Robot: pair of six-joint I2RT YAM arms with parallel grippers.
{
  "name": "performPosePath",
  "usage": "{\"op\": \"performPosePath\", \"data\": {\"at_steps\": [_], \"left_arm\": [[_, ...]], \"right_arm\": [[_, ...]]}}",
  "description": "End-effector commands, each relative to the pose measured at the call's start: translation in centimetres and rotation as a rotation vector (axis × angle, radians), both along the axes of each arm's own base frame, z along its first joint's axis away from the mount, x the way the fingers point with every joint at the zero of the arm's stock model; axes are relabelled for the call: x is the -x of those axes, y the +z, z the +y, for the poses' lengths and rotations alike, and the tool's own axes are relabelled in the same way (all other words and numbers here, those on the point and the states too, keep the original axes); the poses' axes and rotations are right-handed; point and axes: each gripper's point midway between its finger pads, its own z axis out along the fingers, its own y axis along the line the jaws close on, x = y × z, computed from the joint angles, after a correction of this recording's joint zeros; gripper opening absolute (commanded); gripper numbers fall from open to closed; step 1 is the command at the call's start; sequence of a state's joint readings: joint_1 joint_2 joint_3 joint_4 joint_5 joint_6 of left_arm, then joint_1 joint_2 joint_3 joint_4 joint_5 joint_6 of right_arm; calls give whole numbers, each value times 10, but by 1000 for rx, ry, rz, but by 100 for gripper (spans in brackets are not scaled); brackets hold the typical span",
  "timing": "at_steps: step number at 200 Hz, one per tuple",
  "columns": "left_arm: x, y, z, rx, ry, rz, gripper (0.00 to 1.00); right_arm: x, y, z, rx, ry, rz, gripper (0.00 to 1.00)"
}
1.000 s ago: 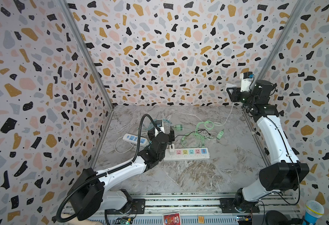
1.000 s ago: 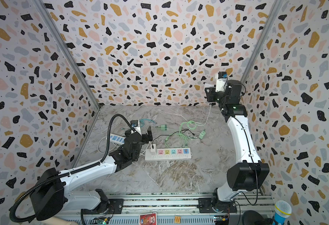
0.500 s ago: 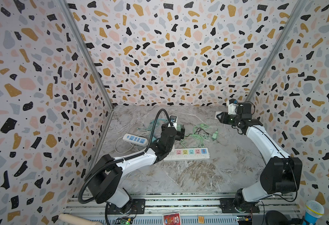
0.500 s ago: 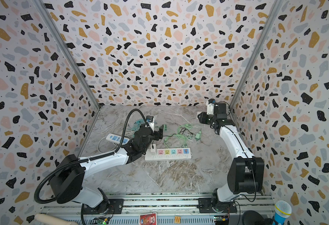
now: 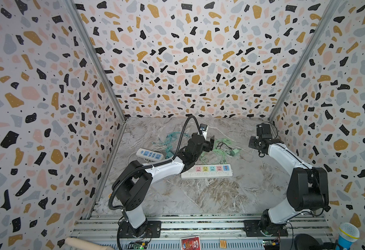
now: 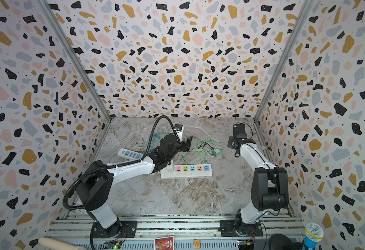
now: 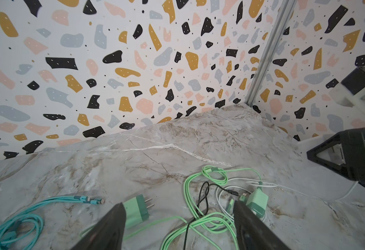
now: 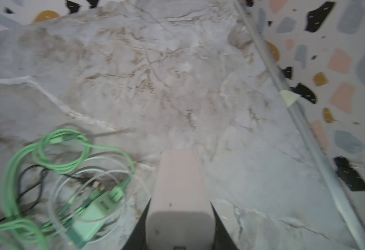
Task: Insert plugs into power strip
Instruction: Pick up the plug from the middle-right of the table.
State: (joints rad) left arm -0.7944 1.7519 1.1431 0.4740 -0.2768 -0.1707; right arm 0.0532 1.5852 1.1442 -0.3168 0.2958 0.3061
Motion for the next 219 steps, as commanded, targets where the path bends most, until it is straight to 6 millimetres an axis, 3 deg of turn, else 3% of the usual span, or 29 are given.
{"op": "performPosePath", "data": {"at_steps": [1, 25, 47, 83, 119, 153, 219], "left_arm": [[-1, 20, -21, 23, -53, -37, 77], [-6, 13, -32, 6, -81, -25, 77], [0, 3, -59, -37, -194, -7, 76], [24, -31, -99, -200, -378, 21, 74], [37, -59, -115, -261, -467, 52, 71], [49, -84, -138, -319, -573, 51, 73], [27, -125, -170, -456, -620, 89, 72]], "right_arm": [[6, 46, -43, 207, -160, -65, 25], [20, 72, -52, 255, -192, -127, 26], [23, 80, -45, 199, -158, -162, 28], [7, 53, -18, -5, -46, -129, 28], [-7, 30, -4, -126, 16, -97, 28], [-9, 13, 5, -231, 57, -73, 28], [-4, -1, 11, -300, 92, -46, 28]]}}
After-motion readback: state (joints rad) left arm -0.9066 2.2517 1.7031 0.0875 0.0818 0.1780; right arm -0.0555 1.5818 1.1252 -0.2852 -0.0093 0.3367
